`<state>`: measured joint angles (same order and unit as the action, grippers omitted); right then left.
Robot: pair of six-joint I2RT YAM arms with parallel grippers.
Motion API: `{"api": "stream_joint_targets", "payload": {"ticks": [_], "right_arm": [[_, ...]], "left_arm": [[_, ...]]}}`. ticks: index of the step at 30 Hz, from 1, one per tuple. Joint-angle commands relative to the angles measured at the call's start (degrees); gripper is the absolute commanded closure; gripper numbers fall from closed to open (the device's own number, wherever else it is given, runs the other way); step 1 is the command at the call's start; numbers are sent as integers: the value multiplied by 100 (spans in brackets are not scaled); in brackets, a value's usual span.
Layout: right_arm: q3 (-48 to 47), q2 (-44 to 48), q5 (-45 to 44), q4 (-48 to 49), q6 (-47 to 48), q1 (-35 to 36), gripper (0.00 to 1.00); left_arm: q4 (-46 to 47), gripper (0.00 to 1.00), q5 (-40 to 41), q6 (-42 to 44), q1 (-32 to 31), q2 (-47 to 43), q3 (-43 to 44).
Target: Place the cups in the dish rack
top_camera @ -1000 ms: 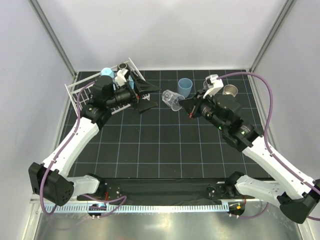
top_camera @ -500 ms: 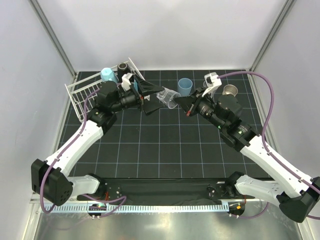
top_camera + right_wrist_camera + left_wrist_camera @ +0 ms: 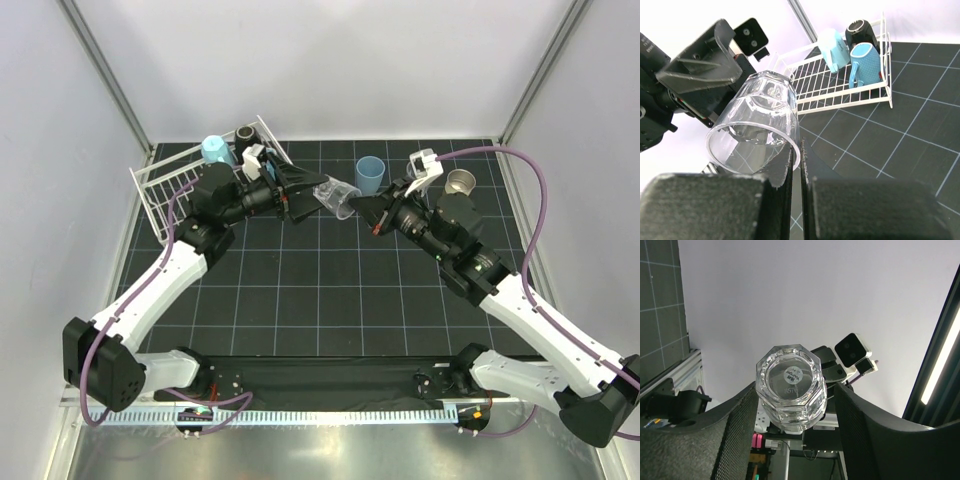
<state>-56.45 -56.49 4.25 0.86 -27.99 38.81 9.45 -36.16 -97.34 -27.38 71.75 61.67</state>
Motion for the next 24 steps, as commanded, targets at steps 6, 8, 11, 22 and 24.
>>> {"api": "stream_joint_targets", "payload": {"ticks": [6, 8, 11, 22, 24], "right_arm": [[28, 68, 234, 283, 4, 13, 96], [28, 59, 287, 300, 4, 13, 96], [20, 33, 348, 309, 4, 13, 96], [-33, -29, 427, 230, 162, 13, 96], [-42, -46, 462, 213, 197, 13, 96]], "left_arm": [[531, 46, 13, -101, -57, 15, 47], [566, 49, 13, -127, -57, 24, 56], [593, 48, -14, -145, -66, 50, 56], [584, 42, -22, -189, -66, 94, 47], [601, 44, -22, -215, -66, 94, 21]]}}
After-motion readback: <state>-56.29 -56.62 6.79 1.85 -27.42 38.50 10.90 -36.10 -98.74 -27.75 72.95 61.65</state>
